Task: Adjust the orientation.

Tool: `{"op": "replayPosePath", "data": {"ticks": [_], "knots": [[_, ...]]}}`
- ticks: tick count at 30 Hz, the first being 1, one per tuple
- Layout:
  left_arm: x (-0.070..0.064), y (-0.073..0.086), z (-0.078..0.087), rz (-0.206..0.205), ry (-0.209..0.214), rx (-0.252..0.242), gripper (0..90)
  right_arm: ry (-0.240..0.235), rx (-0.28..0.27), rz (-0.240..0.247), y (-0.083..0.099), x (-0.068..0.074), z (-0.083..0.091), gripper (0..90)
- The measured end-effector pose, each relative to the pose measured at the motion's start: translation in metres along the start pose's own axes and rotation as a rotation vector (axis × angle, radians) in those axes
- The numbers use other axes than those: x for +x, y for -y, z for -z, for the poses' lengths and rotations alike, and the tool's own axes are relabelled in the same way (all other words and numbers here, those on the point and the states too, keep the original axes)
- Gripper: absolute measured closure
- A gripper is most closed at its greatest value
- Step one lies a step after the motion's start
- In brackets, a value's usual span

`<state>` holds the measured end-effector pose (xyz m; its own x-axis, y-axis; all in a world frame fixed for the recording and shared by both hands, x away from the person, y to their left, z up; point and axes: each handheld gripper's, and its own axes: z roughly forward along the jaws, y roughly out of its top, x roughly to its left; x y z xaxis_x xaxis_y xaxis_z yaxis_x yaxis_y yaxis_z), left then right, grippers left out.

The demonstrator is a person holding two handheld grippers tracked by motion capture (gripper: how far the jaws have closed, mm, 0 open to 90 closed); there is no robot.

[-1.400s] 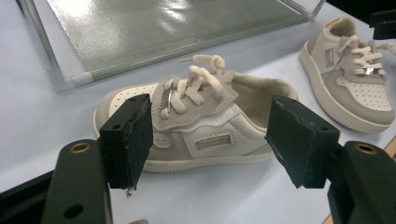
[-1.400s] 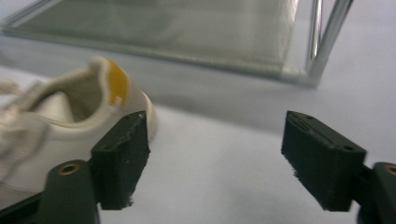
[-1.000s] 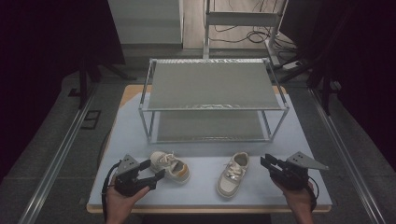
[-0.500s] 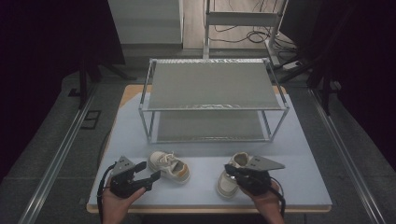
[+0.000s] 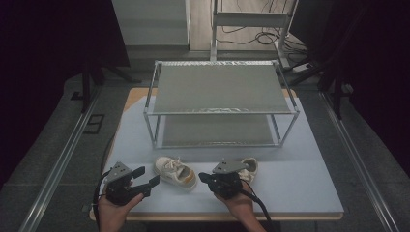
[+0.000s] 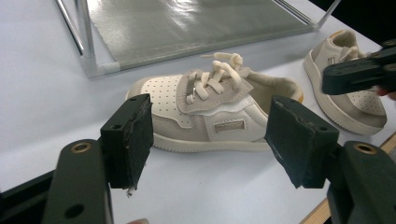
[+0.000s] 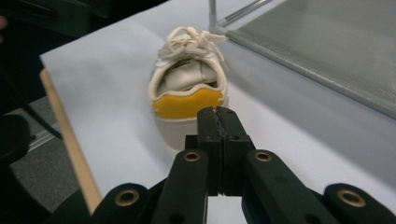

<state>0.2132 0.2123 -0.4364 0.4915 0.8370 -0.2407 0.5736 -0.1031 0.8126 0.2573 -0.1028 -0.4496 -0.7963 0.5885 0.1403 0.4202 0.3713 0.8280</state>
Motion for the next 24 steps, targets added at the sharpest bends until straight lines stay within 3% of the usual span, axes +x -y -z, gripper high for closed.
{"op": "replayPosePath", "data": {"ticks": [7,13,19,21,24], "knots": [[0.001,0.0,0.0,0.001,0.004,0.003,31.8,0.042,0.06,0.002,-0.002,0.0,-0.022,88.2],[-0.001,0.0,0.001,-0.002,0.007,-0.006,31.9,0.05,0.082,0.018,-0.001,0.004,-0.028,89.5],[0.001,0.0,0.0,0.003,0.004,-0.004,32.0,0.03,0.09,0.019,-0.001,0.009,-0.027,89.8],[0.001,0.0,0.0,0.002,0.004,-0.004,32.0,-0.037,0.107,0.009,0.0,0.011,-0.027,89.7],[0.001,0.0,0.0,0.001,0.005,-0.001,32.0,-0.048,0.098,0.019,0.001,0.017,-0.029,89.7]]}}
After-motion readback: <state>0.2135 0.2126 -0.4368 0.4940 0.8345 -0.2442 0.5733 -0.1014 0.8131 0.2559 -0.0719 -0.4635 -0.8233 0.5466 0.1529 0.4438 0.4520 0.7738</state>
